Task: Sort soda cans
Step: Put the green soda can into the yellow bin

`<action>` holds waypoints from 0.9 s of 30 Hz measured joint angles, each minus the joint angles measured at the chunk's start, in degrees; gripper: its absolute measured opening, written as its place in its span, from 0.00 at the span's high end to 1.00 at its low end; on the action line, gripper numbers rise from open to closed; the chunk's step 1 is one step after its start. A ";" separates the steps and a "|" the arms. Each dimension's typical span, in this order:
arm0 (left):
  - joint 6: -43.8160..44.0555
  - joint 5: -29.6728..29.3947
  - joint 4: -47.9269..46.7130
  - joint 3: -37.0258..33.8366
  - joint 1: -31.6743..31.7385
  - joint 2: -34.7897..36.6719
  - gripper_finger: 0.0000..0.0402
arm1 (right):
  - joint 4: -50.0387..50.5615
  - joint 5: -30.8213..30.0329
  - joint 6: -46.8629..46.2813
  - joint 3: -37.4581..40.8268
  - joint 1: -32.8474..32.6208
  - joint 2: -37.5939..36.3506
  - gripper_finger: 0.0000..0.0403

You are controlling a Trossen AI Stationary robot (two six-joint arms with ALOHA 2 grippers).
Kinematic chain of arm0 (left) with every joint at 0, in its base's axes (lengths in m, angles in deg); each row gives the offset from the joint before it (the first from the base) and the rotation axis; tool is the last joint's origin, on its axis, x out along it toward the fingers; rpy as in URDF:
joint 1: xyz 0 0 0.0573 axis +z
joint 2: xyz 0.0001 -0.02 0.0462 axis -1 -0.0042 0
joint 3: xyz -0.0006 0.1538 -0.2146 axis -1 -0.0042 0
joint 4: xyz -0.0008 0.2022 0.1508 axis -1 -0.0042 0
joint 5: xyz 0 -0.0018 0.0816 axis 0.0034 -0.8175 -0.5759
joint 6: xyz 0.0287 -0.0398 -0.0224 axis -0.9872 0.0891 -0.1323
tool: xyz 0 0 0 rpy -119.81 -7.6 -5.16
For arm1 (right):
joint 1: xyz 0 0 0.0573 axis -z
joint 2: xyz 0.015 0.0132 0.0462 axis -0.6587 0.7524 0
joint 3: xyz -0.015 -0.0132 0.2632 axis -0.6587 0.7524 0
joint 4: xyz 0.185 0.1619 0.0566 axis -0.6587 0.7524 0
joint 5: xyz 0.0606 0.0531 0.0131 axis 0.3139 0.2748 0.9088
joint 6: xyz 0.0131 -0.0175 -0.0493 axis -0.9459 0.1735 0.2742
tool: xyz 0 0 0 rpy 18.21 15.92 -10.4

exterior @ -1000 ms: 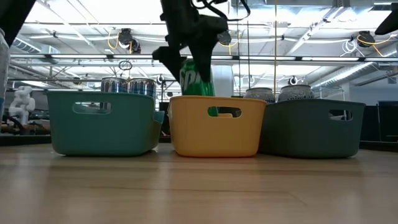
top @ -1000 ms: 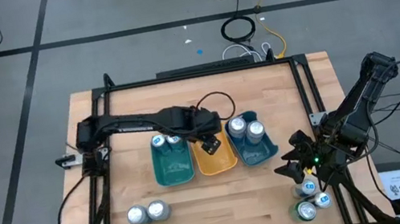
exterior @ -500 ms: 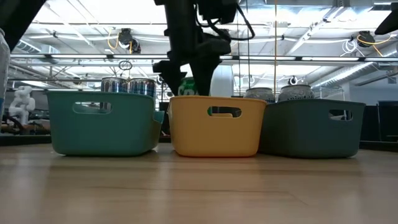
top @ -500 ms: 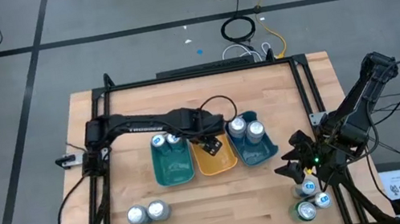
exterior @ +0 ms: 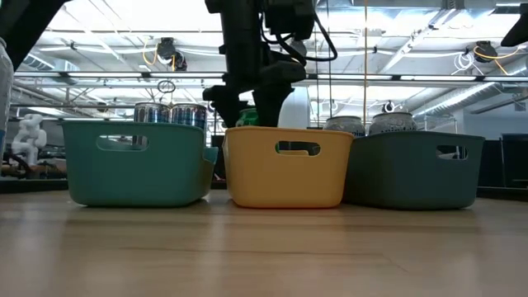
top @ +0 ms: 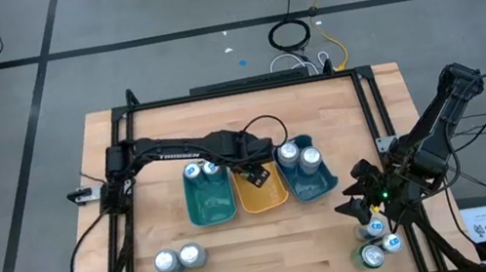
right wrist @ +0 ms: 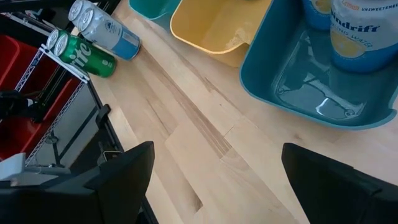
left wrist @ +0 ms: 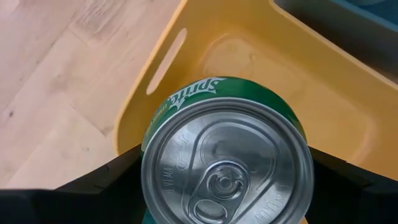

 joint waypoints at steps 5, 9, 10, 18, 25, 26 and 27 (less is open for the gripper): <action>-0.02 -1.84 -0.02 -0.04 0.00 0.00 0.18 | 0.01 0.04 0.00 0.00 0.02 0.00 0.14; -0.02 -1.84 0.01 -0.04 0.17 0.00 0.18 | 0.00 0.04 0.00 0.00 0.02 0.00 0.14; -0.02 -1.84 0.02 -0.04 0.24 0.00 0.18 | 0.01 0.04 0.00 0.00 0.00 0.00 0.14; 0.04 -0.29 0.25 -0.02 0.55 0.09 0.07 | 0.01 0.05 0.09 0.00 0.01 0.00 0.14; 0.11 0.90 -0.43 -0.02 0.83 0.56 0.05 | 0.01 0.10 0.88 0.00 0.02 0.00 0.14; 0.65 1.39 -0.48 -0.01 0.95 0.85 0.05 | 0.00 0.09 0.95 0.00 0.02 0.00 0.14; 1.43 1.52 -0.82 0.00 1.10 1.33 0.05 | -0.01 0.09 0.98 0.00 0.01 0.00 0.14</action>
